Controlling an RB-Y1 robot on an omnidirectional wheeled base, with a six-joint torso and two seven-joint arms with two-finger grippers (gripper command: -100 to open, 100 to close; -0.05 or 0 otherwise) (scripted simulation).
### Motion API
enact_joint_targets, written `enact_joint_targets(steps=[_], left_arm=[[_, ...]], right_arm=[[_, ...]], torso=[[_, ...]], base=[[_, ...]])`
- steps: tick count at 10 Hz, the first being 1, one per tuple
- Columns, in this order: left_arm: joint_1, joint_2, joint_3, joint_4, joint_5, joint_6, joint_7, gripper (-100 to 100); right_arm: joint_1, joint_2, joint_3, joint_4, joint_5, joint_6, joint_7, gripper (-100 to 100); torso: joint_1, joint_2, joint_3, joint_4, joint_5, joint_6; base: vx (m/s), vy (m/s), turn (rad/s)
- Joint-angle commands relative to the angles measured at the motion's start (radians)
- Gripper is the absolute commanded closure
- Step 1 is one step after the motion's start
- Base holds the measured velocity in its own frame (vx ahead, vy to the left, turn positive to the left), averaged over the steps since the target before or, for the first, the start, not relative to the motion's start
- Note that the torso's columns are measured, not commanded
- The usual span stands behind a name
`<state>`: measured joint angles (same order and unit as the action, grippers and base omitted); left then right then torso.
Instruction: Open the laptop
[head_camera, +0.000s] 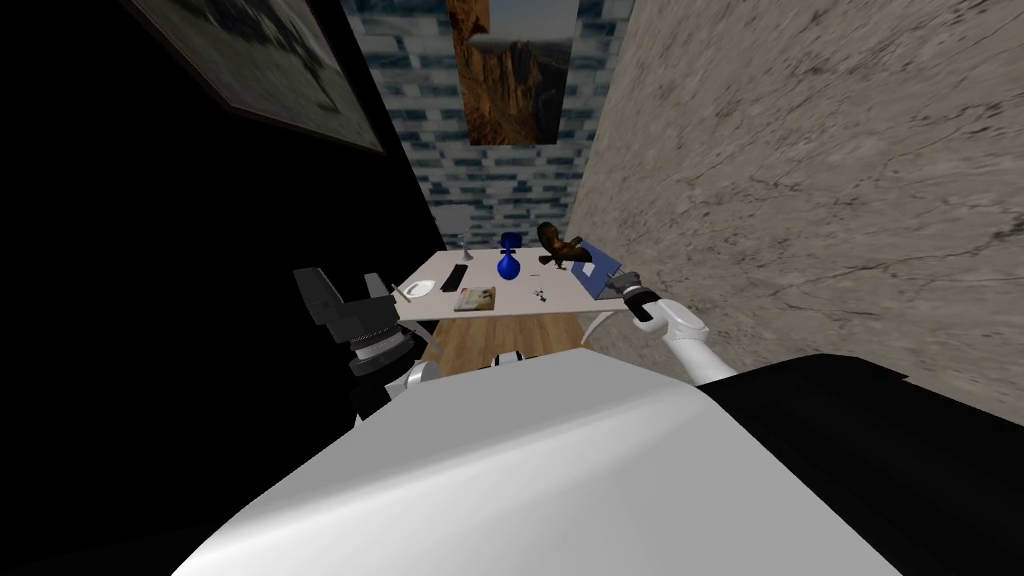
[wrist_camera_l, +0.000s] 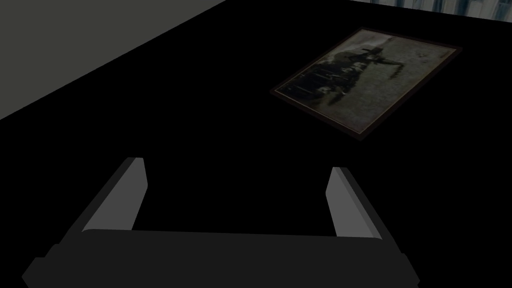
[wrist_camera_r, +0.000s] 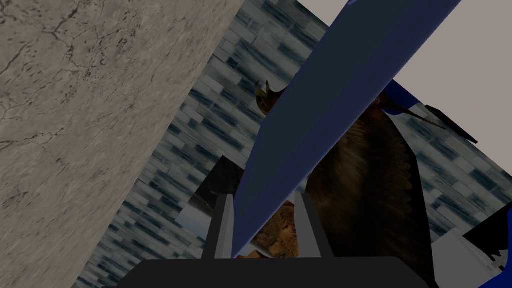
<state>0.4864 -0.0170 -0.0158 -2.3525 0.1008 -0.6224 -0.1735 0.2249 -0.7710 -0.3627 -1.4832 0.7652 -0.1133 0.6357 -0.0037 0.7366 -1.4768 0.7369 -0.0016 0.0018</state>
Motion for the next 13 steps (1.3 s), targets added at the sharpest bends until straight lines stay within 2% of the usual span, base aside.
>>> enact_joint_targets(steps=[1,4,5,7,8,10,11,13], left_arm=[[0.000,0.000,0.000,0.000,0.000,0.000,0.000,0],[0.000,0.000,0.000,0.000,0.000,0.000,0.000,0],[0.000,0.000,0.000,0.000,0.000,0.000,0.000,0],[0.000,0.000,0.000,0.000,0.000,0.000,0.000,0],[0.000,0.000,0.000,0.000,0.000,0.000,0.000,0],[0.000,0.000,0.000,0.000,0.000,0.000,0.000,0],[0.000,0.000,0.000,0.000,0.000,0.000,0.000,0],[0.000,0.000,0.000,0.000,0.000,0.000,0.000,0]], right_arm=[[-0.009,-0.045,0.021,0.041,-0.063,0.011,-0.078,100],[-0.025,-0.093,0.042,0.093,-0.135,0.015,-0.163,100],[-0.020,-0.080,0.036,0.078,-0.119,0.011,-0.141,100],[0.002,-0.075,0.073,0.017,-0.117,0.047,-0.218,100],[0.002,-0.075,0.073,0.017,-0.117,0.047,-0.231,100],[0.027,-0.068,0.111,-0.046,-0.113,0.083,-0.299,100],[0.027,-0.068,0.111,-0.046,-0.113,0.083,-0.313,100],[0.051,-0.061,0.149,-0.108,-0.108,0.119,-0.379,100]], torso=[[0.001,0.000,0.000,0.000,0.000,0.000],[0.000,0.001,0.001,0.000,0.000,0.001],[0.000,0.001,0.001,0.001,0.000,0.001],[0.002,-0.001,0.000,0.000,0.000,0.000],[-0.001,-0.002,-0.001,-0.001,0.000,0.000],[-0.003,-0.002,-0.001,-0.002,-0.002,0.000],[-0.006,-0.002,-0.001,-0.002,-0.003,0.000],[-0.003,-0.003,-0.001,-0.003,-0.004,0.000]], base=[[-0.056,-0.039,0.046],[-0.051,-0.047,0.053],[-0.020,-0.026,0.019],[0.030,-0.088,-0.092],[0.035,-0.082,-0.036],[0.034,-0.110,-0.093],[0.024,-0.092,-0.034],[0.039,-0.104,-0.089]])
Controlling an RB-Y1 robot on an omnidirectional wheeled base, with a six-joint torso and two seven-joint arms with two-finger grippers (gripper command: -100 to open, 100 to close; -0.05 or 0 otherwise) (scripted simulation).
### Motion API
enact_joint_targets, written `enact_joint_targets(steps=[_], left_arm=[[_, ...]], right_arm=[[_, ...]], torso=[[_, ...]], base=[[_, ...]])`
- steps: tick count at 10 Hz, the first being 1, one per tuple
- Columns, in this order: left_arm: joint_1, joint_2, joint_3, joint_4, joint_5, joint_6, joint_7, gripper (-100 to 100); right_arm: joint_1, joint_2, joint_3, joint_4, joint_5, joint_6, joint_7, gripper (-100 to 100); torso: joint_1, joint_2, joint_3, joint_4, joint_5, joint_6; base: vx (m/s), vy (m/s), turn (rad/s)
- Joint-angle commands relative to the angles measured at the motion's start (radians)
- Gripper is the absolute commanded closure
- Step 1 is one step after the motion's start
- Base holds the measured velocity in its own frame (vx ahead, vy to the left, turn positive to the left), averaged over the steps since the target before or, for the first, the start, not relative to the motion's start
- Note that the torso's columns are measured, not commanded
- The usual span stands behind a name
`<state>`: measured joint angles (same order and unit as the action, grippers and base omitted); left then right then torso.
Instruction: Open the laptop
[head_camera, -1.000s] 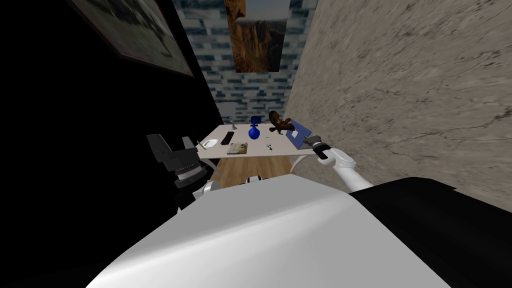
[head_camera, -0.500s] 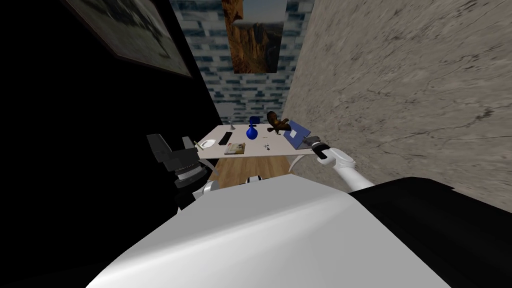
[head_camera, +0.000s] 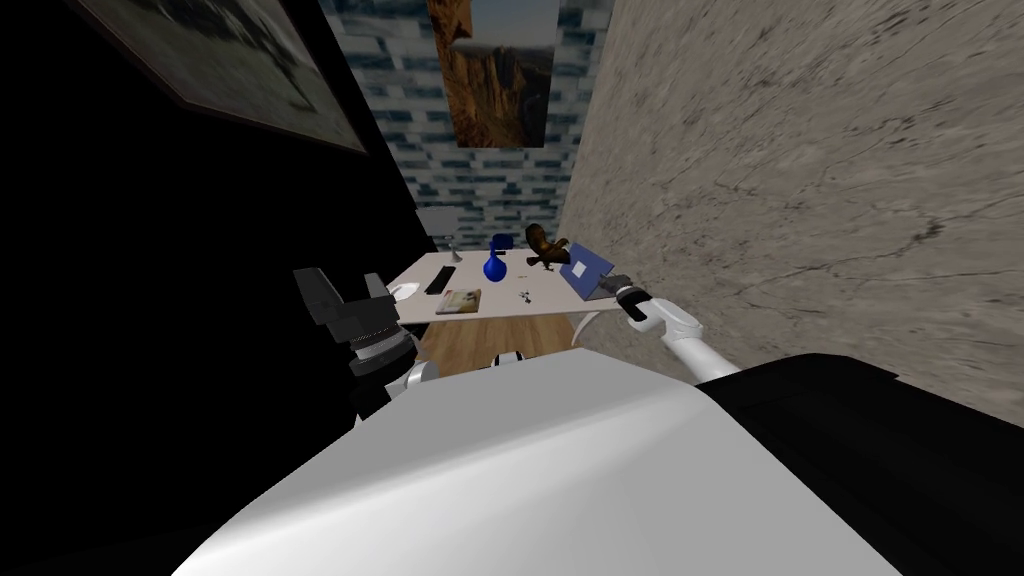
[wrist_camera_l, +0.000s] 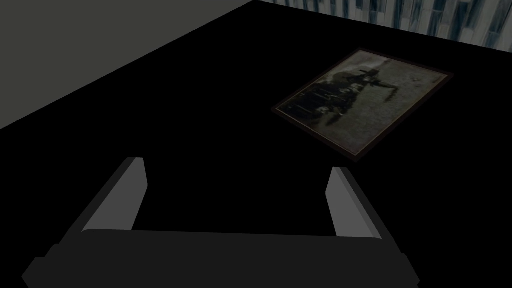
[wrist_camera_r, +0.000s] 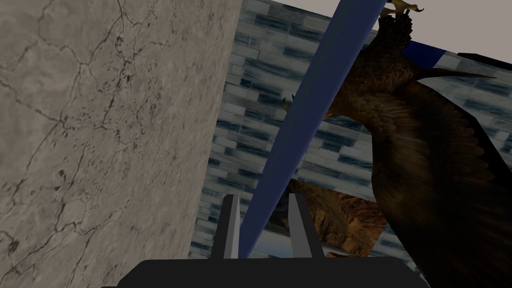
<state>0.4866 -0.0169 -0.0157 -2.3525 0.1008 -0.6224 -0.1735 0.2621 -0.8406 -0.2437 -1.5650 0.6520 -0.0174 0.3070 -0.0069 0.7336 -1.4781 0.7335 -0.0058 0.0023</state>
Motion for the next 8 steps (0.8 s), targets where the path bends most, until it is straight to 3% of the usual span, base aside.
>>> enact_joint_targets(steps=[1,2,3,5,8], left_arm=[[0.000,0.000,0.000,0.000,0.000,0.000,0.000,0],[0.000,0.000,0.000,0.000,0.000,0.000,0.000,0],[0.000,0.000,0.000,0.000,0.000,0.000,0.000,0],[0.000,0.000,0.000,0.000,0.000,0.000,0.000,0],[0.000,0.000,0.000,0.000,0.000,0.000,0.000,0]], right_arm=[[0.014,0.009,0.030,-0.026,0.005,0.023,-0.067,100],[0.026,0.012,0.049,-0.057,0.007,0.041,-0.101,100],[0.026,0.012,0.049,-0.057,0.007,0.041,-0.108,100],[0.050,0.019,0.087,-0.119,0.012,0.077,-0.174,100],[0.062,0.023,0.106,-0.150,0.014,0.095,-0.232,100]], torso=[[-0.003,0.000,0.000,-0.001,-0.001,0.000],[-0.003,-0.001,0.000,-0.002,-0.002,0.000],[-0.002,-0.002,-0.001,-0.002,-0.002,0.001],[-0.002,-0.001,0.000,-0.003,-0.003,0.000],[-0.002,-0.001,0.000,-0.004,-0.004,-0.001]], base=[[0.032,-0.089,-0.030],[0.046,-0.075,-0.073],[0.023,-0.065,-0.037],[0.039,-0.101,-0.093],[0.026,-0.082,-0.055]])
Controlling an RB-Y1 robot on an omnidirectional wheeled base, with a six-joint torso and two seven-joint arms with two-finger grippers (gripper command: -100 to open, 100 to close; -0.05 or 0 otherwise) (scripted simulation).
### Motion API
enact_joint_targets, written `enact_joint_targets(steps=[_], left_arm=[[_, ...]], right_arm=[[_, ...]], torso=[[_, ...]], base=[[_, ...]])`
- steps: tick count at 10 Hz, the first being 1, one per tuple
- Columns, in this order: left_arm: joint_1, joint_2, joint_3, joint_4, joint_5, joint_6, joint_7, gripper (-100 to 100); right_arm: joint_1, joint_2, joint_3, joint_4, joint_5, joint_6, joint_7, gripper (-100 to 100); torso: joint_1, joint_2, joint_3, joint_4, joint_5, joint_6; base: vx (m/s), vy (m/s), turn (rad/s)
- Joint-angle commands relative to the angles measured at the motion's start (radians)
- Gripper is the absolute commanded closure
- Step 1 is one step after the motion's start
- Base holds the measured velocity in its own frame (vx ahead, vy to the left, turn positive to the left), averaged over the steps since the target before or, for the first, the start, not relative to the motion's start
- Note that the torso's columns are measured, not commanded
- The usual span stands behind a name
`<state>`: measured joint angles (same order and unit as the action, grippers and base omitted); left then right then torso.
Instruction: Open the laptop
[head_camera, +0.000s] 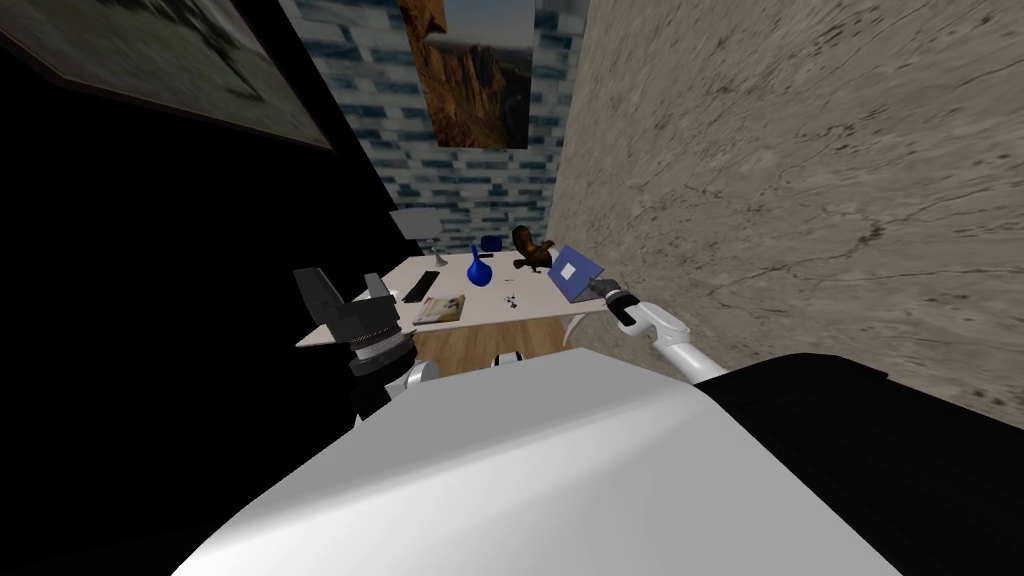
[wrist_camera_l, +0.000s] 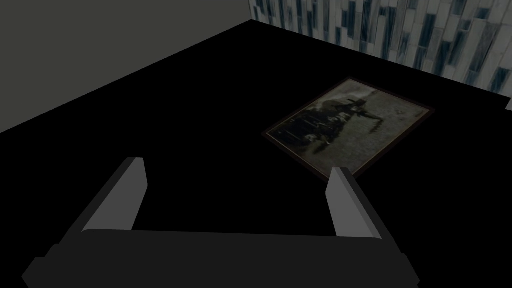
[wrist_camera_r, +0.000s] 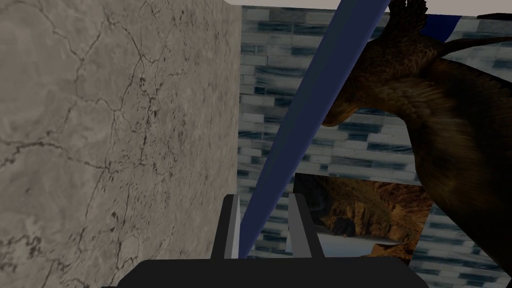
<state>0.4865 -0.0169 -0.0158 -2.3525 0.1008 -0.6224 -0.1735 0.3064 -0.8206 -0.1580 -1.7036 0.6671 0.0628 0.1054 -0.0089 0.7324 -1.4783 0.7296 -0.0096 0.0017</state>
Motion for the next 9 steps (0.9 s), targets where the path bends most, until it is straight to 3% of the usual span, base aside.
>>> enact_joint_targets(steps=[1,5,9], left_arm=[[0.000,0.000,0.000,0.000,0.000,0.000,0.000,0],[0.000,0.000,0.000,0.000,0.000,0.000,0.000,0],[0.000,0.000,0.000,0.000,0.000,0.000,0.000,0]], right_arm=[[0.001,0.001,0.010,-0.010,0.001,0.010,-0.019,100],[-0.045,0.078,0.033,0.082,-0.079,-0.036,-0.062,100],[-0.054,0.094,0.038,0.102,-0.095,-0.045,-0.070,100]], torso=[[0.002,-0.001,-0.001,-0.001,0.000,-0.001],[-0.001,-0.003,-0.002,-0.001,-0.001,-0.003],[0.006,-0.003,-0.002,-0.002,0.001,-0.005]], base=[[0.005,-0.018,-0.010],[-0.032,-0.093,0.051],[-0.009,-0.033,0.002]])
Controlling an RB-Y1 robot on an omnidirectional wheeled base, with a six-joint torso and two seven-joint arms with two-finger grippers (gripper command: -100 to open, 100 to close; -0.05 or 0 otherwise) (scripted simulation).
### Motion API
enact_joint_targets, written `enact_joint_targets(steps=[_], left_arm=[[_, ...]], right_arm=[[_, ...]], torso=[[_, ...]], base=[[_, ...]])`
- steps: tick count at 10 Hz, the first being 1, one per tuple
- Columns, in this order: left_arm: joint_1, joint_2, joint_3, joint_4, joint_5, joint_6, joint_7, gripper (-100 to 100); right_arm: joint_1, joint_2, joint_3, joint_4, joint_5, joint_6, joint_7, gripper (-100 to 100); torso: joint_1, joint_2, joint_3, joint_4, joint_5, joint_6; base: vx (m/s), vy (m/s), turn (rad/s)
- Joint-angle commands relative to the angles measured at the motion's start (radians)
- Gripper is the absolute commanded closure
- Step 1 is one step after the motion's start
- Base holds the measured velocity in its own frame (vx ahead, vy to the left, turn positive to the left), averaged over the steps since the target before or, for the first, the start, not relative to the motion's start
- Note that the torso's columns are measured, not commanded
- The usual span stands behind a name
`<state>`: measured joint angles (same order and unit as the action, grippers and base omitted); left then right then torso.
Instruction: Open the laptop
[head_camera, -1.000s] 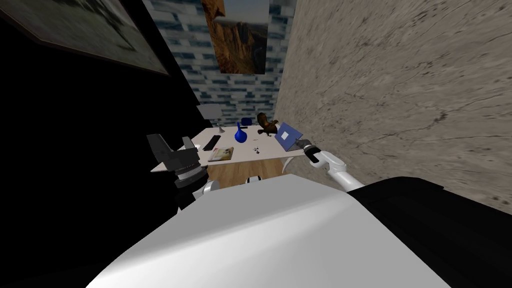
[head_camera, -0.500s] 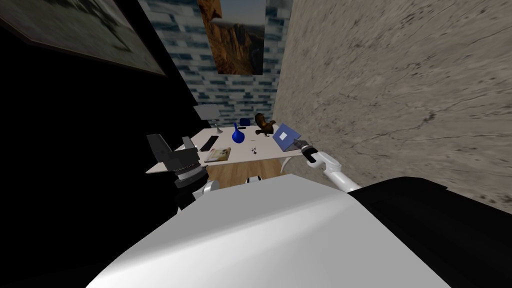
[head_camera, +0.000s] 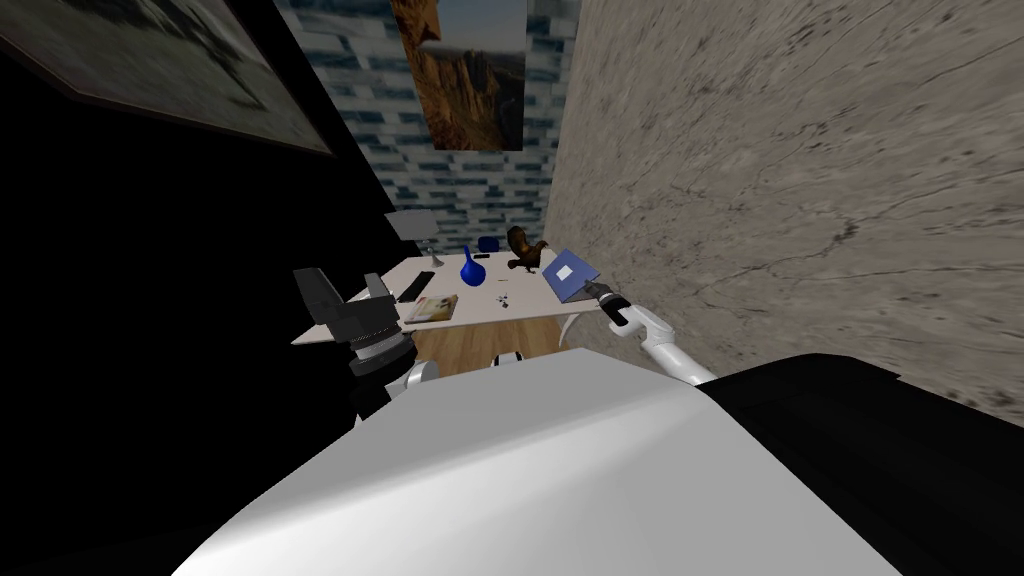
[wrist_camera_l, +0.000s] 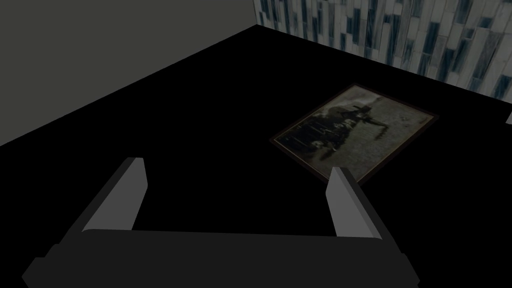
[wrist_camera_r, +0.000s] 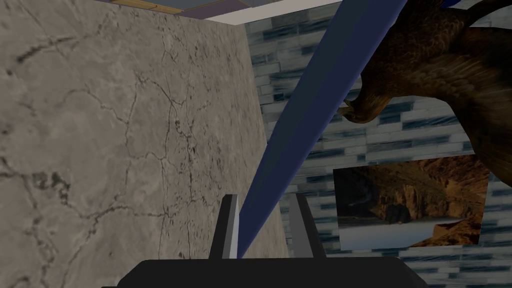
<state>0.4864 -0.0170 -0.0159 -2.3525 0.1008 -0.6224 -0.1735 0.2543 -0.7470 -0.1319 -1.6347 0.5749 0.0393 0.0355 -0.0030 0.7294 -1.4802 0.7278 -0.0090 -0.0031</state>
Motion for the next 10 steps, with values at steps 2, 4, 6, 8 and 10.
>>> enact_joint_targets(steps=[2,4,6,8,10], left_arm=[[0.000,0.000,0.000,0.000,0.000,0.000,0.000,0],[0.000,0.000,0.000,0.000,0.000,0.000,0.000,0],[0.000,0.000,0.000,0.000,0.000,0.000,0.000,0],[0.000,0.000,0.000,0.000,0.000,0.000,0.000,0],[0.000,0.000,0.000,0.000,0.000,0.000,0.000,0]], right_arm=[[-0.020,0.051,0.021,0.071,-0.035,-0.041,-0.015,100],[-0.029,0.066,0.026,0.090,-0.051,-0.050,-0.023,100],[-0.038,0.065,0.010,0.085,-0.060,-0.047,-0.027,100],[-0.055,0.114,0.015,0.131,-0.088,-0.082,-0.035,100],[-0.071,0.163,0.021,0.176,-0.114,-0.116,-0.040,100]], torso=[[0.000,0.000,0.000,0.000,-0.001,-0.003],[0.000,-0.002,-0.001,-0.001,-0.001,-0.003],[0.002,-0.001,-0.001,-0.002,-0.001,-0.002],[0.000,0.002,0.001,0.003,0.003,0.000],[0.000,0.001,0.001,0.003,0.003,-0.001]], base=[[-0.023,-0.054,0.012],[-0.027,-0.073,0.051],[-0.013,-0.038,-0.002],[-0.014,-0.078,0.000],[-0.009,-0.069,-0.005]])
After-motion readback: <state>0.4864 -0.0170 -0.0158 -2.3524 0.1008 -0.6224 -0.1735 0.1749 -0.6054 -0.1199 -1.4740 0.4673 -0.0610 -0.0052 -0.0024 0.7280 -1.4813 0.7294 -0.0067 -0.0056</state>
